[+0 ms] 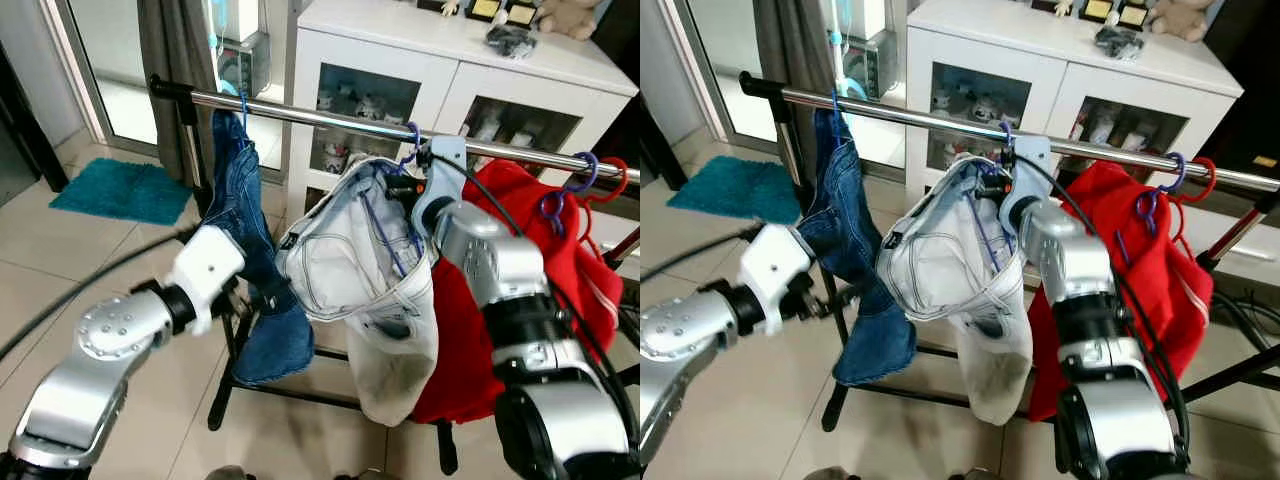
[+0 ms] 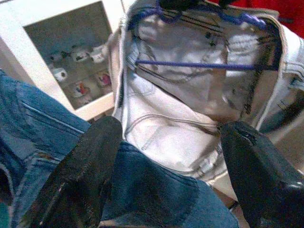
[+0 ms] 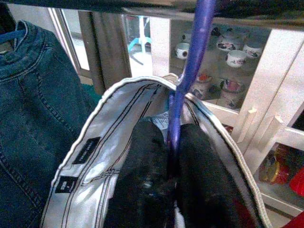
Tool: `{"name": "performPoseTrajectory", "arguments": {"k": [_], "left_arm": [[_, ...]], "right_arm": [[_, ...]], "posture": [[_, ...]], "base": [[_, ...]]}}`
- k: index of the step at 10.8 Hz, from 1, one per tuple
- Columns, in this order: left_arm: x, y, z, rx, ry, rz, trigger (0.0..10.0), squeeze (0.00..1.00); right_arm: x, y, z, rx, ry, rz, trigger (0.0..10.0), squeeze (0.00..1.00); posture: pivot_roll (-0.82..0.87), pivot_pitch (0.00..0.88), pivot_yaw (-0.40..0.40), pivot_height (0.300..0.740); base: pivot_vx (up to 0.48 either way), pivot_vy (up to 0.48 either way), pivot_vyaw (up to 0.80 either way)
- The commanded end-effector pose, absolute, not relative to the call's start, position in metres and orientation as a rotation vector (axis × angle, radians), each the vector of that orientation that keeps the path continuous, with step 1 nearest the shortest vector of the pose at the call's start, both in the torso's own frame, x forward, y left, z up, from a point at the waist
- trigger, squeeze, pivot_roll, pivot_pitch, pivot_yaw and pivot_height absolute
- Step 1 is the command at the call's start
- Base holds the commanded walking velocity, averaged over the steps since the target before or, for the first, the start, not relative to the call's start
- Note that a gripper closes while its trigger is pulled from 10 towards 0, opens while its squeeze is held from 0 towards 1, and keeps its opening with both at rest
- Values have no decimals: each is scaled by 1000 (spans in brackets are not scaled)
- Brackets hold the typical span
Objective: Hang hanger
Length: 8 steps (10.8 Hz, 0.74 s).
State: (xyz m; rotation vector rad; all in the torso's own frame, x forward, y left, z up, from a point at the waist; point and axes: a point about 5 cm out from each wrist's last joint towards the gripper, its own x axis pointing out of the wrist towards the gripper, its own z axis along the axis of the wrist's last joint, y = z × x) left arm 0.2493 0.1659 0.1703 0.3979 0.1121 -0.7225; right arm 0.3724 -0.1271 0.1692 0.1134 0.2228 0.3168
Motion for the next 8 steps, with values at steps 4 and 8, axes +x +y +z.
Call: {"name": "performPoseTrajectory", "arguments": {"k": [4,8], "left_arm": [[263,174,170,312,71,-535,10000,0],[266,173,162,284,63,-436,10000,0]], "right_arm": [[348,-133,206,235,-38,469,10000,1000],[307,-142,197,201,-122,530,10000,1000]], "posture": [[10,0,-46,740],[-9,0,-26,740]], "base": [[0,0,0],[0,0,0]]}}
